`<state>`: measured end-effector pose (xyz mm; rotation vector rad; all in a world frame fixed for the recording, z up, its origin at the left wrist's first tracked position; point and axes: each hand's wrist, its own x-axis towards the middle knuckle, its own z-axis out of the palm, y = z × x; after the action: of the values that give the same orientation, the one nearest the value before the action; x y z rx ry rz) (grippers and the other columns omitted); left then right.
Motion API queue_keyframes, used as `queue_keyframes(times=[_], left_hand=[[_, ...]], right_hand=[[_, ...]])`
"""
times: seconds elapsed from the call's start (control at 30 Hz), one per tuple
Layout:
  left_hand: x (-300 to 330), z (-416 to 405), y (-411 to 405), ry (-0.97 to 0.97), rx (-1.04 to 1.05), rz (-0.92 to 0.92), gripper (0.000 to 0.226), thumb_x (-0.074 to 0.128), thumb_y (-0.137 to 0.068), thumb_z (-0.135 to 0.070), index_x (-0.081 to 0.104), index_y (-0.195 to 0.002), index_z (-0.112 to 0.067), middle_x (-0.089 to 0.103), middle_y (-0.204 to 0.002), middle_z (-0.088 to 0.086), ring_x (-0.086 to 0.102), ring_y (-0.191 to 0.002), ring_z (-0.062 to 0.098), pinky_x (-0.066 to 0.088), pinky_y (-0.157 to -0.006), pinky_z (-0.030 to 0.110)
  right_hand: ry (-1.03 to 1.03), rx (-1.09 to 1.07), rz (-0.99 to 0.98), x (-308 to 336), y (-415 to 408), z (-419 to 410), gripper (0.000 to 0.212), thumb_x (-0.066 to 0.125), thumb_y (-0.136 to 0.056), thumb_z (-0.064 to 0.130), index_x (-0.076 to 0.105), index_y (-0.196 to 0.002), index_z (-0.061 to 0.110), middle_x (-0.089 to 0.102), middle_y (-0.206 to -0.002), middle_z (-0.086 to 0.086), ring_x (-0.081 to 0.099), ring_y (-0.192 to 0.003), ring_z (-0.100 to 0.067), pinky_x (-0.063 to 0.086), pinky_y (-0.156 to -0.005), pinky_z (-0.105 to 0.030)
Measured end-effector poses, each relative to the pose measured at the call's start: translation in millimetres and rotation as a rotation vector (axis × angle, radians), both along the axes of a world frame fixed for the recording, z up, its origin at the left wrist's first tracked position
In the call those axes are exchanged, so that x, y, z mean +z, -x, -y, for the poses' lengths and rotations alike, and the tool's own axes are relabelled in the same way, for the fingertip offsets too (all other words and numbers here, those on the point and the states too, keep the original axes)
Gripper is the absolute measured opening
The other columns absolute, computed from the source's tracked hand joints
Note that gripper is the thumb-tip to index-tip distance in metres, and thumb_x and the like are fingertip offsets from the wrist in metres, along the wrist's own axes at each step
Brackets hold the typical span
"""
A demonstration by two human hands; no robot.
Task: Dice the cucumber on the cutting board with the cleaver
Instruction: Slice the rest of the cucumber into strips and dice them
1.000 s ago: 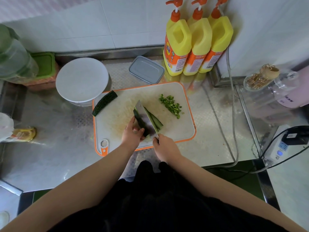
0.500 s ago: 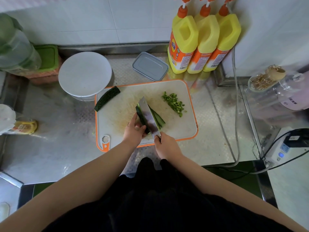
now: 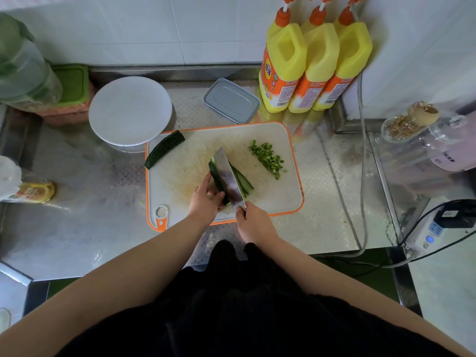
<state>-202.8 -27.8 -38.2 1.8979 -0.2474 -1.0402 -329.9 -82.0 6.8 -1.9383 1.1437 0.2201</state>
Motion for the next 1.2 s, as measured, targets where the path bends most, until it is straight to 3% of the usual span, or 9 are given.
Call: queue_keyframes(times=[0.17,0.37,0.77,1.2], left_hand=[[-3,-1,0,0.01,0.019,0.002,0.067,0.056,-0.094,0.001,0.031,-0.15,-0.025,0.053,-0.092,-0.008,0.058,-0.063,0.015,0.05,-0.054,0.02],[-12,-2,-1,0.01,0.032,-0.021,0.069,0.058,-0.093,0.0,0.031,-0.15,-0.029,0.059,-0.068,-0.004,0.06,-0.061,0.014,0.05,-0.06,0.024],[-12,-4,-5,0.013,-0.011,-0.017,0.07,0.058,-0.094,-0.002,0.028,-0.151,-0.029,0.061,-0.074,0.001,0.064,-0.066,0.018,0.054,-0.065,0.024],[-8,-5,-5,0.033,-0.007,-0.049,0.07,0.057,-0.094,-0.001,0.026,-0.151,-0.028,0.065,-0.083,-0.001,0.065,-0.069,0.015,0.053,-0.058,0.016]], right_hand=[[-0.001,0.007,-0.009,-2,-2,0,0.027,0.039,-0.099,0.025,0.053,-0.097,0.003,0.063,-0.091,-0.018,0.059,-0.088,-0.034,0.042,-0.069,-0.036],[0.02,0.005,-0.02,-4,-5,-1,0.026,0.039,-0.099,0.024,0.052,-0.097,0.002,0.063,-0.094,-0.022,0.058,-0.09,-0.038,0.036,-0.066,-0.034],[-0.012,0.018,-0.031,-1,-11,0,0.023,0.038,-0.1,0.024,0.049,-0.094,0.005,0.062,-0.094,-0.021,0.059,-0.087,-0.037,0.037,-0.064,-0.034],[-0.005,-0.001,-0.05,0,-22,-3,0.028,0.036,-0.101,0.024,0.051,-0.1,0.0,0.062,-0.099,-0.021,0.058,-0.092,-0.036,0.038,-0.069,-0.035]])
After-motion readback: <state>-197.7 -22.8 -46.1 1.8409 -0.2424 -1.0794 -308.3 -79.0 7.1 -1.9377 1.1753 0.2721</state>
